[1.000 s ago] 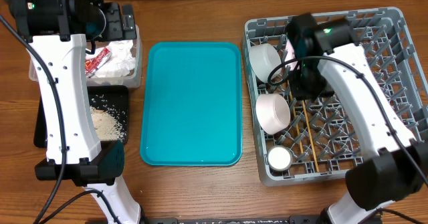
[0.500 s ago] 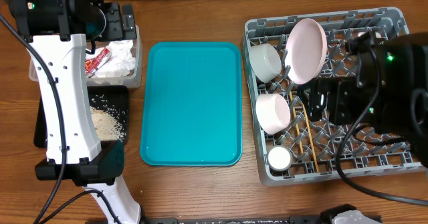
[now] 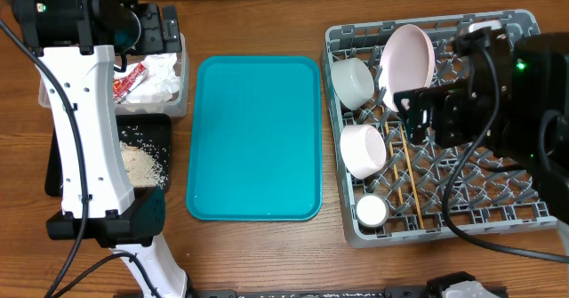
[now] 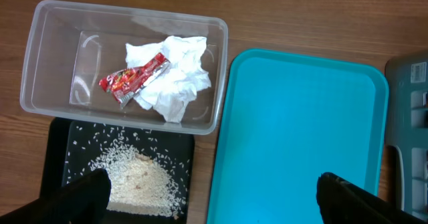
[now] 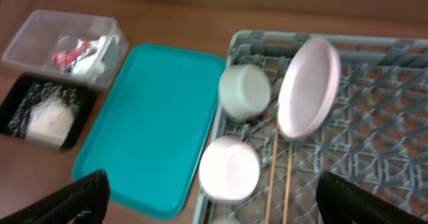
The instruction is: Sort waste into correct bins and load items into the dishwasher
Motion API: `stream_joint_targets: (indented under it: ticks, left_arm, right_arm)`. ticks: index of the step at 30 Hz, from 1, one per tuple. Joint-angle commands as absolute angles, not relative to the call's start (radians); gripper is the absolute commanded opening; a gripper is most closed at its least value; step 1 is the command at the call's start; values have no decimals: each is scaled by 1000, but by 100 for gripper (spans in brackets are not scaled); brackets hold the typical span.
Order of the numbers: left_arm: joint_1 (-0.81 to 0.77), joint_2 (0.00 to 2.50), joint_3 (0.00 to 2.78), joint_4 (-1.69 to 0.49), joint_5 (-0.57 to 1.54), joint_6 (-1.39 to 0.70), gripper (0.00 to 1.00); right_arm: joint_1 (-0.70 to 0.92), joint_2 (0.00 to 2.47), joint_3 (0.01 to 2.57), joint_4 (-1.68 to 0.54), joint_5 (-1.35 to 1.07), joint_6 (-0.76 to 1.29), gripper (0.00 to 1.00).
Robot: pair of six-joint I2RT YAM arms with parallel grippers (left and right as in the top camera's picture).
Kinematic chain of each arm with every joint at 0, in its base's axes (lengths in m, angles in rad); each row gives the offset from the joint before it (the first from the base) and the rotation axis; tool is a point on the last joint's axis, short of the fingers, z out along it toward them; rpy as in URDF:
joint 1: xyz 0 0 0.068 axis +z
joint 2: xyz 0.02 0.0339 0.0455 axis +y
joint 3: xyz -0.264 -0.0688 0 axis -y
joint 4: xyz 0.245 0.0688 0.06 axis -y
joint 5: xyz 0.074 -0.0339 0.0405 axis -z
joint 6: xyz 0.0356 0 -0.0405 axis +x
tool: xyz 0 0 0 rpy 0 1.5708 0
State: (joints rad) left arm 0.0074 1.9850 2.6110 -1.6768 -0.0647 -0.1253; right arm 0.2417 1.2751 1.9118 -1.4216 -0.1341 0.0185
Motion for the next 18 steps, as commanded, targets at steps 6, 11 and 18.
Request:
stream_joint_targets:
  ticks: [6,11,18]
  left_arm:
    - [12,1975,2620,-1674,-70,-135,100]
    - [12,1975,2620,-1674,-70,-135,100]
    - [12,1975,2620,-1674,-70,-135,100]
  right_arm:
    - [81,878,1262,-901,-132,-35,100]
    - [44,660,905,-587,-192,-34,100]
    - [37,410,482,-223,-226,-30,100]
